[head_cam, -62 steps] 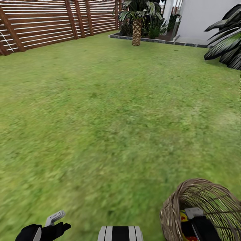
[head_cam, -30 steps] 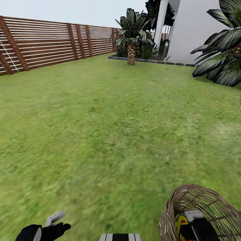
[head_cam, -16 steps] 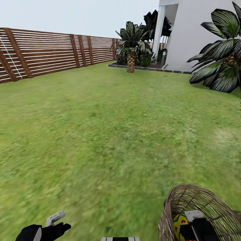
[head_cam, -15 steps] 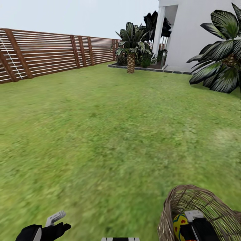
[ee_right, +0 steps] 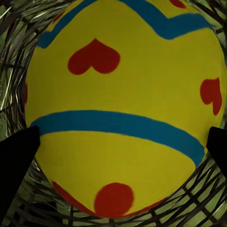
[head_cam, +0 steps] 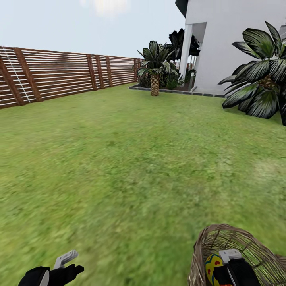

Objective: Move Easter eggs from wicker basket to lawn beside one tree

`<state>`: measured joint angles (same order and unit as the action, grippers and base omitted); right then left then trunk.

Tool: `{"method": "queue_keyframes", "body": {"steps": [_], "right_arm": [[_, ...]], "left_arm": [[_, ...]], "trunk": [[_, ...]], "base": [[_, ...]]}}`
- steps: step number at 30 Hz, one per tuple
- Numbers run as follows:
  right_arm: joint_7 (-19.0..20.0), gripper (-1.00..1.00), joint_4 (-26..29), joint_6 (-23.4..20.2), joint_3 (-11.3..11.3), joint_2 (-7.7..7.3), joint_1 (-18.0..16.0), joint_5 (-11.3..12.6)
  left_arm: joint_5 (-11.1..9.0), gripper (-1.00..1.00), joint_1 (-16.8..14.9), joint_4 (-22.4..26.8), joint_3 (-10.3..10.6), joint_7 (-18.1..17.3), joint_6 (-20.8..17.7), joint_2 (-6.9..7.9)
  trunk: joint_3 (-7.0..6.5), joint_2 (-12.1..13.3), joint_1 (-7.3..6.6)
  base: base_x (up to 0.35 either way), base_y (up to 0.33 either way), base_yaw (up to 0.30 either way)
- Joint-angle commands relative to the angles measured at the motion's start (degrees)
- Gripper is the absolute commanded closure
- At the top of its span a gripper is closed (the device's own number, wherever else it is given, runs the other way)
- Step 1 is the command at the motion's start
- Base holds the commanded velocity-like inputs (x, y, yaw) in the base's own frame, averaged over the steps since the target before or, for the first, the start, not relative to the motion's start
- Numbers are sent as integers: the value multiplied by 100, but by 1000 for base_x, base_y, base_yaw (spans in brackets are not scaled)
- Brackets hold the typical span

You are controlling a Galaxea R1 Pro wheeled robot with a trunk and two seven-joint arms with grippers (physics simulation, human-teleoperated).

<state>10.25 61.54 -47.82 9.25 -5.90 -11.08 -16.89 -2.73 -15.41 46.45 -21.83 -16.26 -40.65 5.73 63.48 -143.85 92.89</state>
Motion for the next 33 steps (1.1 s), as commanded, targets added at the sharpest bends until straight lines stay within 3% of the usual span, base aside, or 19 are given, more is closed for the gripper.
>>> {"method": "queue_keyframes", "body": {"steps": [1,33], "right_arm": [[56,100,4,-20,6,1,-2,-60],[56,100,-55,-17,6,10,-1,-60]], "left_arm": [[-24,-100,-3,5,-14,-9,-40,-2],[-21,-100,-4,0,-14,-9,-39,-20]], "trunk": [[-18,0,-3],[-727,42,-86]], "base": [[0,0,0],[-37,0,0]]}}
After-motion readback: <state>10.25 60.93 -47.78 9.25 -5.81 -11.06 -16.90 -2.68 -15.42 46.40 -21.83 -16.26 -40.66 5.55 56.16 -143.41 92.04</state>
